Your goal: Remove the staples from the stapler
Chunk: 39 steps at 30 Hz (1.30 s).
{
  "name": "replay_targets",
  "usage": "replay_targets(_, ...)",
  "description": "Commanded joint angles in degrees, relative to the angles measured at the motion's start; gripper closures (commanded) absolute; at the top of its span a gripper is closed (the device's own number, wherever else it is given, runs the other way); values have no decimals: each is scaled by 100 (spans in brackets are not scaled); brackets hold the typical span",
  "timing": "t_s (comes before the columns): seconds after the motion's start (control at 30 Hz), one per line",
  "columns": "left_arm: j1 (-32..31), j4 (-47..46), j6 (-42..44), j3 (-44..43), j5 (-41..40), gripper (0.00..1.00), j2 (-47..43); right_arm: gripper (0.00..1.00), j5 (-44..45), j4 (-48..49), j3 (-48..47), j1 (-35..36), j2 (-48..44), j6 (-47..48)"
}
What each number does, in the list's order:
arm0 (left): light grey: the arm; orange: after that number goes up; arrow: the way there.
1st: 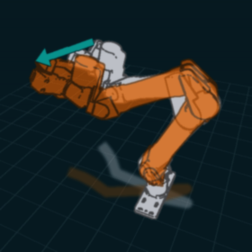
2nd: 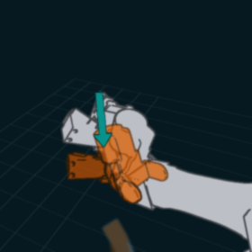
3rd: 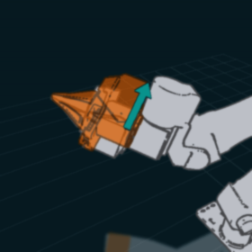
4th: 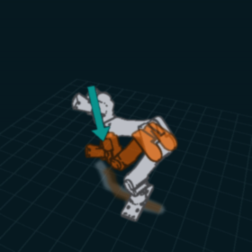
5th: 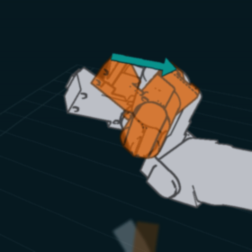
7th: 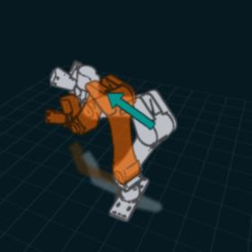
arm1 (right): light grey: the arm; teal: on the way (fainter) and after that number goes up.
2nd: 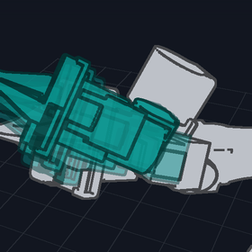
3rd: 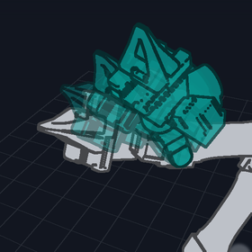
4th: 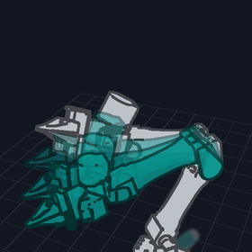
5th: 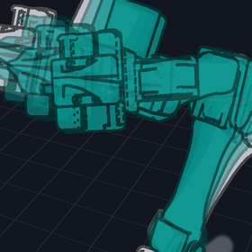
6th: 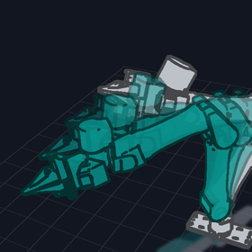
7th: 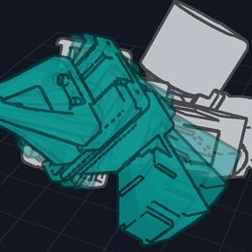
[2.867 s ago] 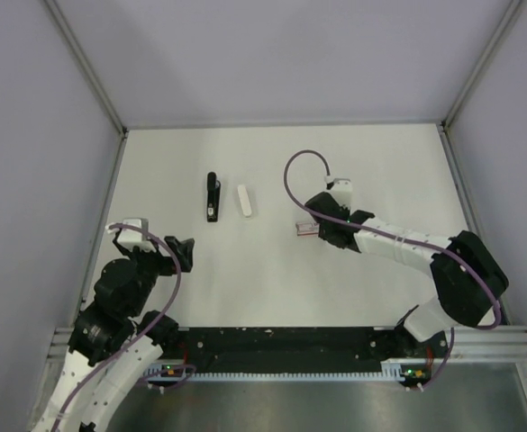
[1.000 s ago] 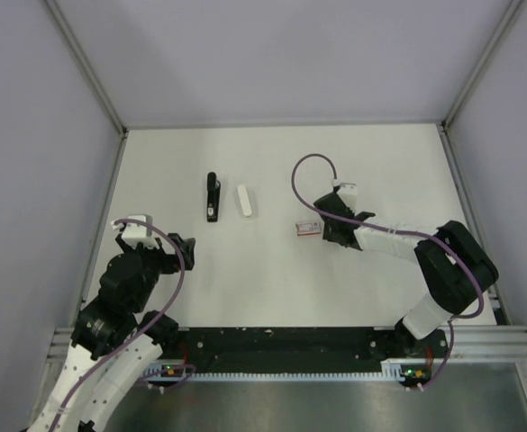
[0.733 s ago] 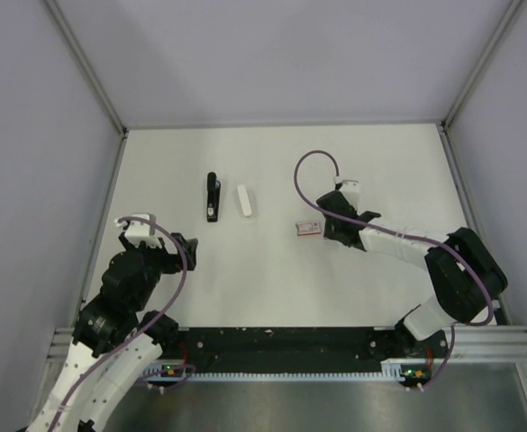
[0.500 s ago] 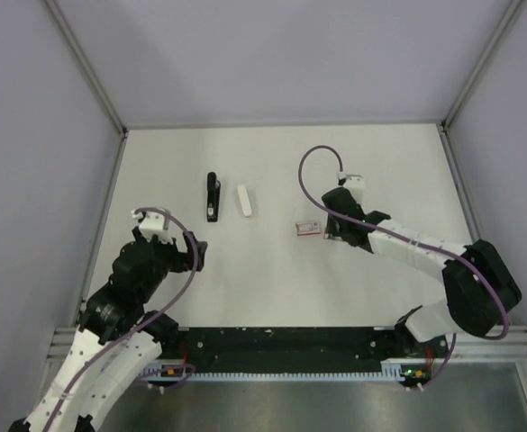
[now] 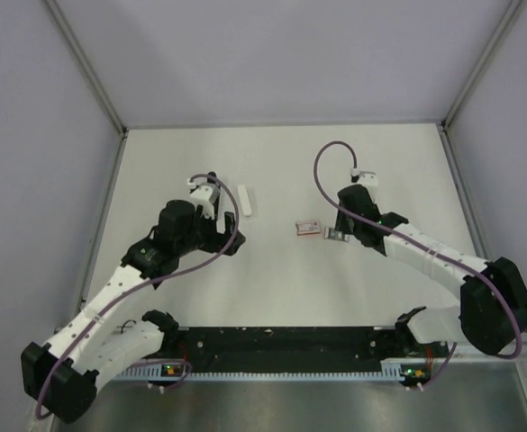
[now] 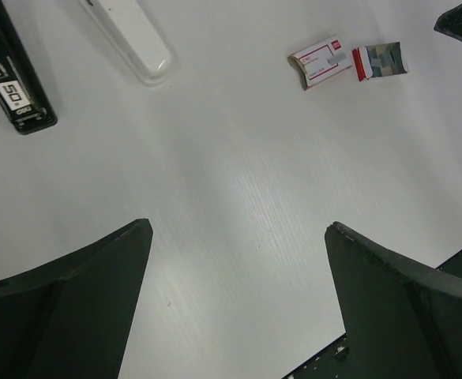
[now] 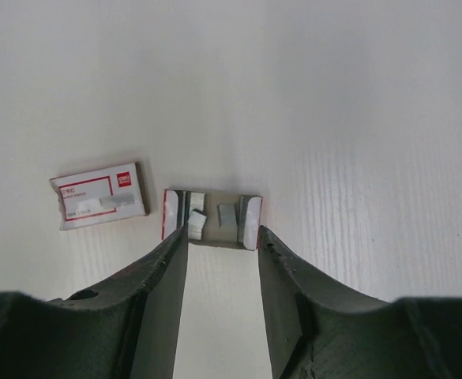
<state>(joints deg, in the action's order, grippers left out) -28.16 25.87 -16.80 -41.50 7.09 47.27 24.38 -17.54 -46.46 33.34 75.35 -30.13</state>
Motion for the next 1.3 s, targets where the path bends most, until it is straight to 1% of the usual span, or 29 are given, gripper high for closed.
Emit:
replay_targets(0.0, -189, -1171, -306, -289, 424, 3, 791, 59, -284, -21, 259, -345, -267, -54)
replay_targets(0.2, -637, -1725, -377, -640, 346, 3, 1907, 60, -671, 259, 593, -671, -302, -204)
replay_targets(0.5, -804, -2059, -561, -992, 653, 5, 3042, 66, -1085, 699, 858, -864, -65, -327)
replay_targets(0.8, -963, -2288, -597, -1106, 653, 5, 3526, 71, -1049, 866, 893, -1031, 102, -309)
replay_targets(1.27, -1025, -2367, -597, -1291, 688, 6, 3816, 77, -1287, 1182, 902, -1216, 498, -265)
